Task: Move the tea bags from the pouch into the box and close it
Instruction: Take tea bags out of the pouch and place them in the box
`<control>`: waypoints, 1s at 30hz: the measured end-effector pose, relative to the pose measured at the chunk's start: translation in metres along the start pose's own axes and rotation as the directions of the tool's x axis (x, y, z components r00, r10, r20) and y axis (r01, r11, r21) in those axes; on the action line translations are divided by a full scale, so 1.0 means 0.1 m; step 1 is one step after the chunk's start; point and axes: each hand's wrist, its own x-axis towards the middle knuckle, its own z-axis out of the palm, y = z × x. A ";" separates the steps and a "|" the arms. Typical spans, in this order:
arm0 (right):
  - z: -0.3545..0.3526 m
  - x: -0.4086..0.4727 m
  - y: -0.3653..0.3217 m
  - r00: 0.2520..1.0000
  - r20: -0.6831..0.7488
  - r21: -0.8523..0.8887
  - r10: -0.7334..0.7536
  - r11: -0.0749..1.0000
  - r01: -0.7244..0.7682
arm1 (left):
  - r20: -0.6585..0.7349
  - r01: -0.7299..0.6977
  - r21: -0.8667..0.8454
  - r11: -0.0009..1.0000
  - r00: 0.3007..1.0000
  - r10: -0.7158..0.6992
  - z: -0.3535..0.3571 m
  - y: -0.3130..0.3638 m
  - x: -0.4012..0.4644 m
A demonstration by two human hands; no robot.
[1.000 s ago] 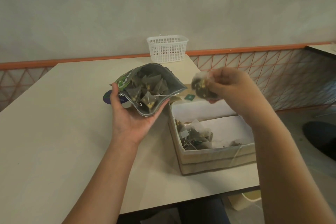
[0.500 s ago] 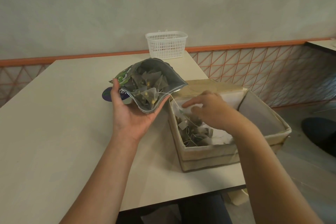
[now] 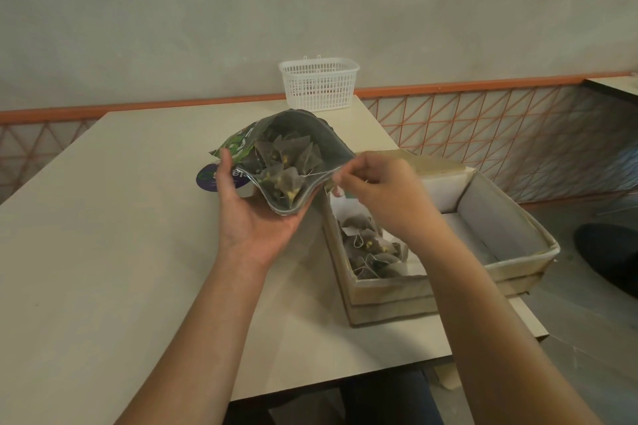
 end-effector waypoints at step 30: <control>-0.12 -0.02 0.17 0.993 -0.099 -0.064 0.070 0.995 -0.077 | 0.011 -0.008 0.002 1.000 1.000 0.008 -0.01 -0.04 0.03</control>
